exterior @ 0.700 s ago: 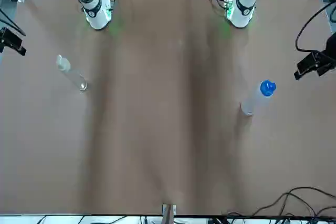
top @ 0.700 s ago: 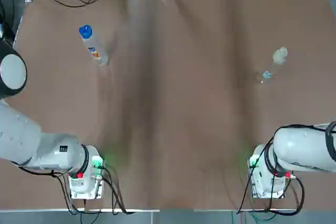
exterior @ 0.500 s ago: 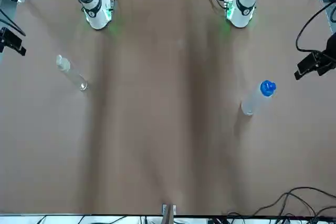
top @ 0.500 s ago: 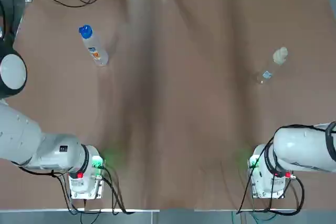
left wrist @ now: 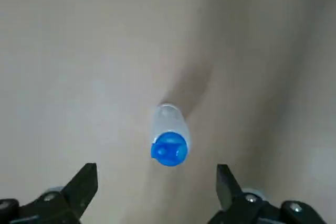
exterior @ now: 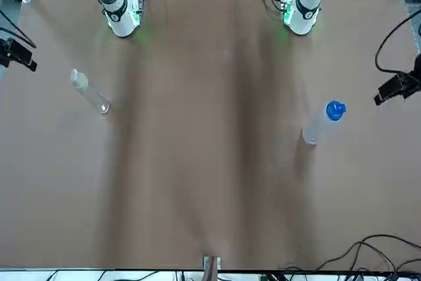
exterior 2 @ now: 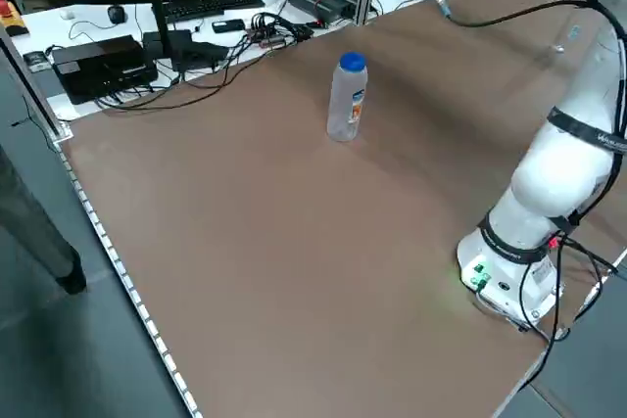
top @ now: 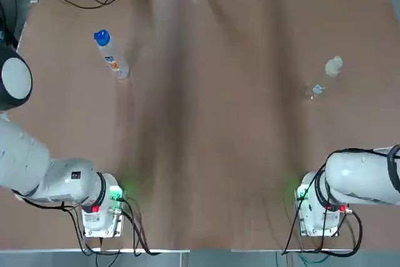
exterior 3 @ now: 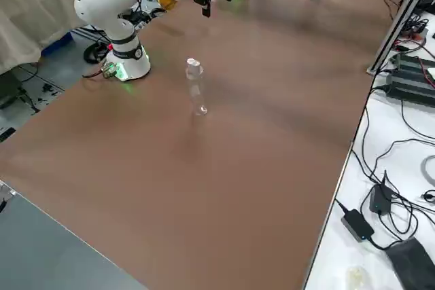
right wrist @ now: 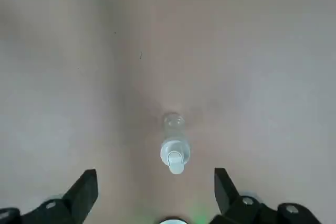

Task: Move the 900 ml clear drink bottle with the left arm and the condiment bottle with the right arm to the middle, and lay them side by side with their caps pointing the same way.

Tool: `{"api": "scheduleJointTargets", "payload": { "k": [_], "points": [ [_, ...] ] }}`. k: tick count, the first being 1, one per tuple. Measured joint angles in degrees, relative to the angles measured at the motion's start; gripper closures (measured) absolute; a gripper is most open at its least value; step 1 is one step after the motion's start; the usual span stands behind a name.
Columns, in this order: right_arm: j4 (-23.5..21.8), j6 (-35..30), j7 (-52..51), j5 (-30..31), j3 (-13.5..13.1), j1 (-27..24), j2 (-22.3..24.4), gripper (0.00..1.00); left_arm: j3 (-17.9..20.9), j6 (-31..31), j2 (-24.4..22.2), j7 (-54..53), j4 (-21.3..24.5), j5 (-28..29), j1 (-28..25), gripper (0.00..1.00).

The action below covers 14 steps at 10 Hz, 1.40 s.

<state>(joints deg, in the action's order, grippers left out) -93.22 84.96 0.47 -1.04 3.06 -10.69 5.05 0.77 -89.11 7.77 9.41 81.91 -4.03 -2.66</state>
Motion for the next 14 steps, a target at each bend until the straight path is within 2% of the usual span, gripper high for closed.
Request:
{"api": "scheduleJointTargets", "payload": {
  "k": [2,3,5,7,8,10,14],
  "points": [
    [-2.87,0.62,0.0,0.0,-0.05,0.01,0.92,0.02,-0.18,0.21,3.48,1.19,0.42,-0.45,-0.14,0.0],
    [-6.34,2.55,0.0,0.0,-0.02,0.04,2.85,0.02,-0.39,0.24,5.0,1.37,0.59,-1.03,-0.08,0.0],
    [-17.09,7.51,0.0,0.0,-0.01,0.05,10.24,0.03,-1.07,-1.9,6.42,1.0,3.09,-1.22,0.38,0.0],
    [-28.22,11.77,0.0,0.0,-0.02,0.05,17.54,0.04,-3.5,-10.88,5.11,0.26,10.96,-1.14,0.59,0.0],
    [-31.62,12.94,0.01,0.02,-0.06,0.04,19.22,0.04,-3.97,-16.53,3.03,-0.61,16.59,-1.08,0.71,0.0],
    [-36.04,16.05,0.01,0.02,-0.25,-0.03,19.77,0.06,-4.19,-23.93,-2.18,-3.36,27.02,-0.87,0.71,0.0],
    [-42.21,22.72,0.02,0.03,-0.58,-0.25,19.73,0.07,-5.11,-29.19,-6.26,-7.42,36.09,0.71,0.59,0.0]
  ]
}}
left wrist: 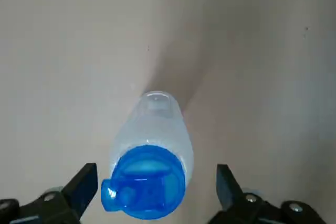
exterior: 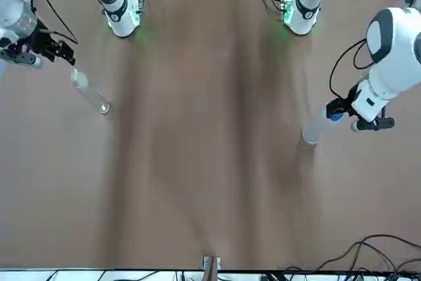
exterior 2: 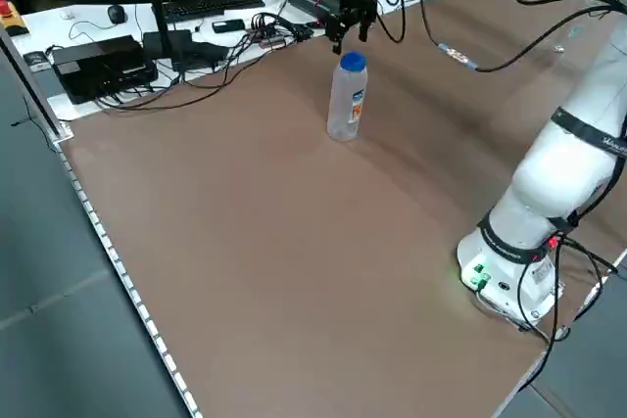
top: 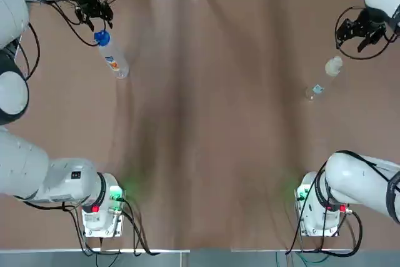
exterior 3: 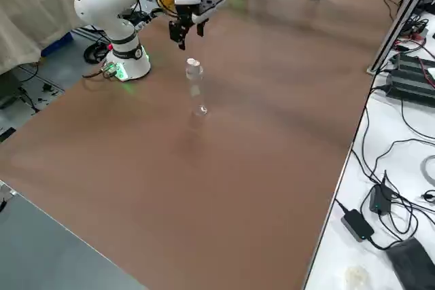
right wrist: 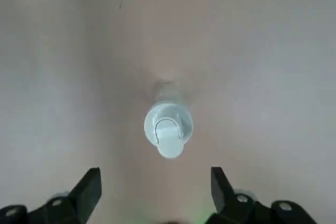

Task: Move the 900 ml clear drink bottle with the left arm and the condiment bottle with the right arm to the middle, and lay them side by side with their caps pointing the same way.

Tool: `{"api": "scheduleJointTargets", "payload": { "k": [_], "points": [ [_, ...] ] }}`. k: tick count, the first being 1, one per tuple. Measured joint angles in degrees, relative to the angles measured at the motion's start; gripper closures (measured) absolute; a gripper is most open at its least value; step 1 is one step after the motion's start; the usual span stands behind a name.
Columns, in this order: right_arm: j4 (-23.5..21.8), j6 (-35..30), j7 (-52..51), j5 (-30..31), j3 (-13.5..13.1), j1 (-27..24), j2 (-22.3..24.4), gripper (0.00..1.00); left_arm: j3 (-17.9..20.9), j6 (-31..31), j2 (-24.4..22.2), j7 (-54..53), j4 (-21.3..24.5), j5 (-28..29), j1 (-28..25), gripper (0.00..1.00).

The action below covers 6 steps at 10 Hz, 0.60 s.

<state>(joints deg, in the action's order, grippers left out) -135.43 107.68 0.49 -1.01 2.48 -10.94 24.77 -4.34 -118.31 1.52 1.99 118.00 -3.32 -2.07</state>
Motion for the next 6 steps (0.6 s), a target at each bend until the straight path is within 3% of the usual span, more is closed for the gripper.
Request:
{"api": "scheduleJointTargets", "payload": {
  "k": [6],
  "points": [
    [-3.97,8.11,-0.01,0.0,-0.2,-0.88,-1.0,0.07,-0.05,-2.45,-0.4,-2.93,2.76,0.0,-0.82,0.0]
  ]
}}
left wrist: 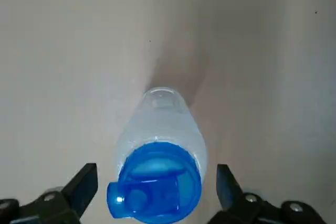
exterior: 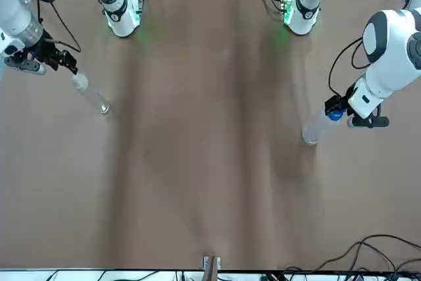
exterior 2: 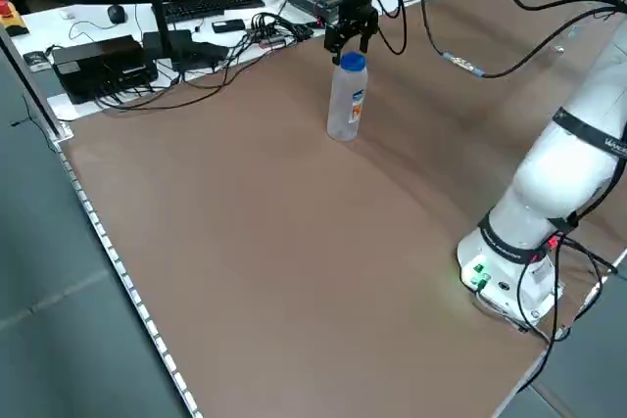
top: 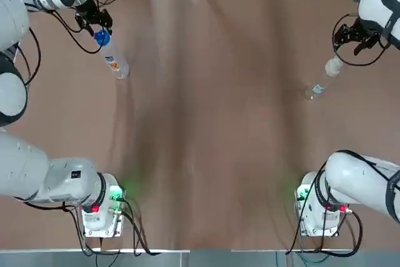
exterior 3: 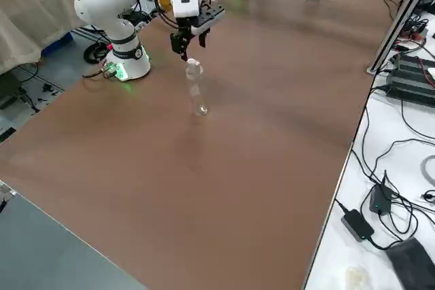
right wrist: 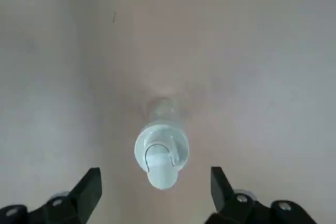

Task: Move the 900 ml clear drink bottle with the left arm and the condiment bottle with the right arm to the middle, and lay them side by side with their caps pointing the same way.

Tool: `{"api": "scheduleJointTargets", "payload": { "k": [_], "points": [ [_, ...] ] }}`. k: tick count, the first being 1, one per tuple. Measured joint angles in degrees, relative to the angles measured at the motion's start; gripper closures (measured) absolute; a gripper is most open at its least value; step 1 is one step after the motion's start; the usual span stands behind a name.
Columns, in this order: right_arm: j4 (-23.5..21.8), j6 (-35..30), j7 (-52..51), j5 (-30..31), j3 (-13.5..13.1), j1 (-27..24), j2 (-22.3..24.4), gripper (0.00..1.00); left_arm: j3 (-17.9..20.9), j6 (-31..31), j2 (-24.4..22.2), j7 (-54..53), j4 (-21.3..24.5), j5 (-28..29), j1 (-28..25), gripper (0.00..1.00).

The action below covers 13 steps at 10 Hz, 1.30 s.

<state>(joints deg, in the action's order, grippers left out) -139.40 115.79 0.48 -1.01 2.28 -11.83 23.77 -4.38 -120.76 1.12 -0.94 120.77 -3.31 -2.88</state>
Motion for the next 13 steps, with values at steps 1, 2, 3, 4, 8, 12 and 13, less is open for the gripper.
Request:
{"api": "scheduleJointTargets", "payload": {
  "k": [1,2,3,4,8,12,13],
  "points": [
    [-0.05,0.44,-0.04,0.0,0.0,-0.21,-0.65,0.07,-0.05,-0.89,0.0,-0.02,0.61,0.0,0.0,0.0],
    [-0.08,0.71,-0.06,0.0,0.0,-0.48,-1.29,0.08,-0.11,-1.21,0.0,-0.25,1.02,0.0,0.0,0.0],
    [-0.08,1.1,-0.09,0.0,-0.01,-0.81,-1.95,0.08,-0.13,-1.32,0.0,-0.88,1.12,0.0,0.0,0.01],
    [-0.1,1.48,-0.11,0.0,-0.01,-0.96,-2.55,0.08,-0.13,-1.34,0.0,-2.01,1.12,0.0,-0.01,0.04],
    [-0.57,2.21,-0.13,0.0,-0.01,-1.04,-4.82,0.13,-0.13,-1.34,-0.01,-3.25,1.18,0.0,-0.03,0.13],
    [-1.45,2.32,-0.21,0.0,0.15,-1.02,-6.1,0.26,-0.13,-1.33,-0.04,-3.28,1.37,0.01,-0.03,0.17],
    [-1.58,2.32,-0.22,0.0,0.16,-1.01,-6.16,0.27,-0.13,-1.31,-0.13,-3.28,1.42,0.01,-0.03,0.19]
  ]
}}
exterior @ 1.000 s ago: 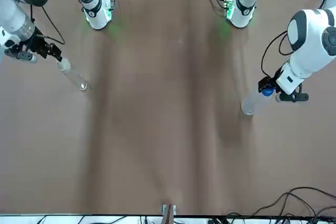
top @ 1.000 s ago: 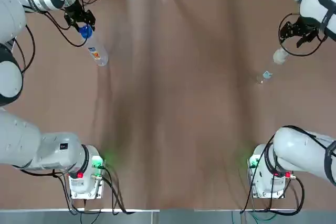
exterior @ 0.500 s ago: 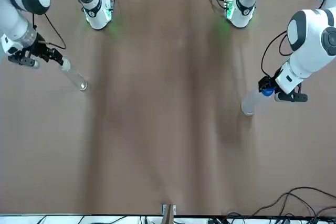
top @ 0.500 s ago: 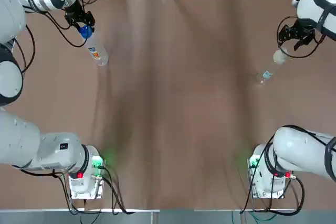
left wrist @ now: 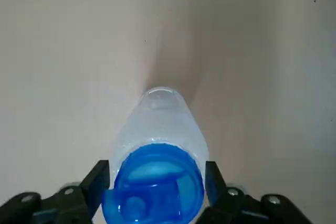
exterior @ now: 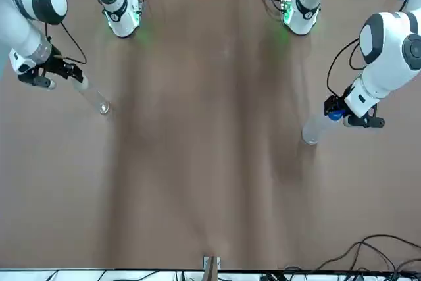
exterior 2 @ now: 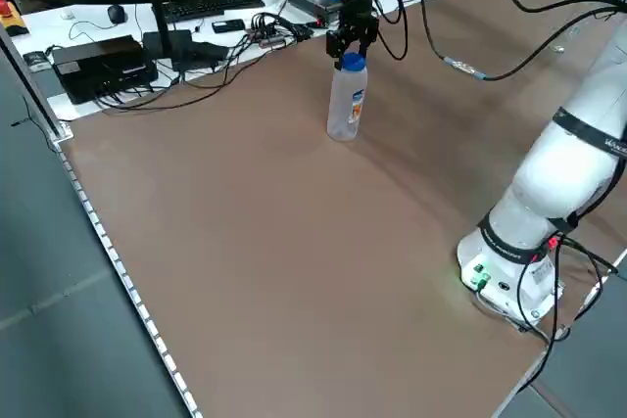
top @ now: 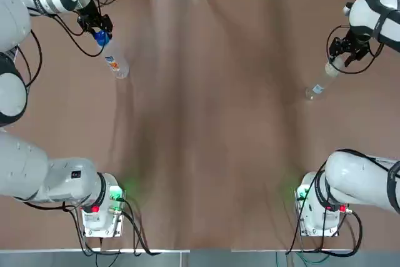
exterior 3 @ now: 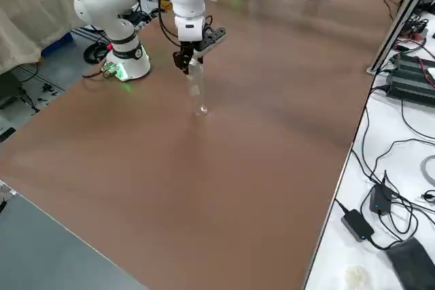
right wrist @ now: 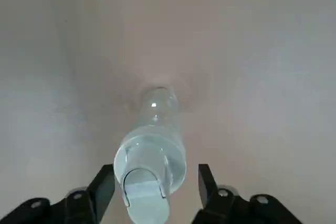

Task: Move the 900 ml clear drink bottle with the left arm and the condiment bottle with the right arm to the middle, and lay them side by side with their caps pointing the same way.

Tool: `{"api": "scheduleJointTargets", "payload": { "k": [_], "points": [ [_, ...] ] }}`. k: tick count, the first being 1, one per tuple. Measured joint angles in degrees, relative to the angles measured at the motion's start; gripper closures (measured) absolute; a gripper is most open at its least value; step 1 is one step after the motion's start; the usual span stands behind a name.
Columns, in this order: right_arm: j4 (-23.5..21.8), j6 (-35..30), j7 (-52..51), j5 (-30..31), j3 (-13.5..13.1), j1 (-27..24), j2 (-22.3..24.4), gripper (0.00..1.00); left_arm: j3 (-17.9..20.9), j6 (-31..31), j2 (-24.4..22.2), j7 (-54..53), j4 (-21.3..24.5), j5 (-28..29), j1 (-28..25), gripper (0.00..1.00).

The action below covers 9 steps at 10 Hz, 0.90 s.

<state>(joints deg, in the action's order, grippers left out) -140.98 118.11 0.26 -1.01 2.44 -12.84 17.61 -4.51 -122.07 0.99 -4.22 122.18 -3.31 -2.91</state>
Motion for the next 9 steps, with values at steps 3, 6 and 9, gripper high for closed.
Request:
{"api": "scheduleJointTargets", "payload": {
  "k": [3,6,9],
  "points": [
    [-0.1,-0.18,-0.34,0.0,0.1,0.07,0.0,0.53,-0.01,0.06,-0.37,0.01,0.34,0.0,-0.03,0.29],
    [-0.08,-0.28,-0.44,0.02,0.22,0.2,0.02,0.66,0.02,0.08,-0.53,1.24,0.2,-0.01,-0.22,0.29],
    [0.11,-0.29,-0.43,0.03,0.24,0.21,0.02,0.67,-0.03,4.99,-0.21,9.84,-5.04,-0.07,-0.82,0.29]
  ]
}}
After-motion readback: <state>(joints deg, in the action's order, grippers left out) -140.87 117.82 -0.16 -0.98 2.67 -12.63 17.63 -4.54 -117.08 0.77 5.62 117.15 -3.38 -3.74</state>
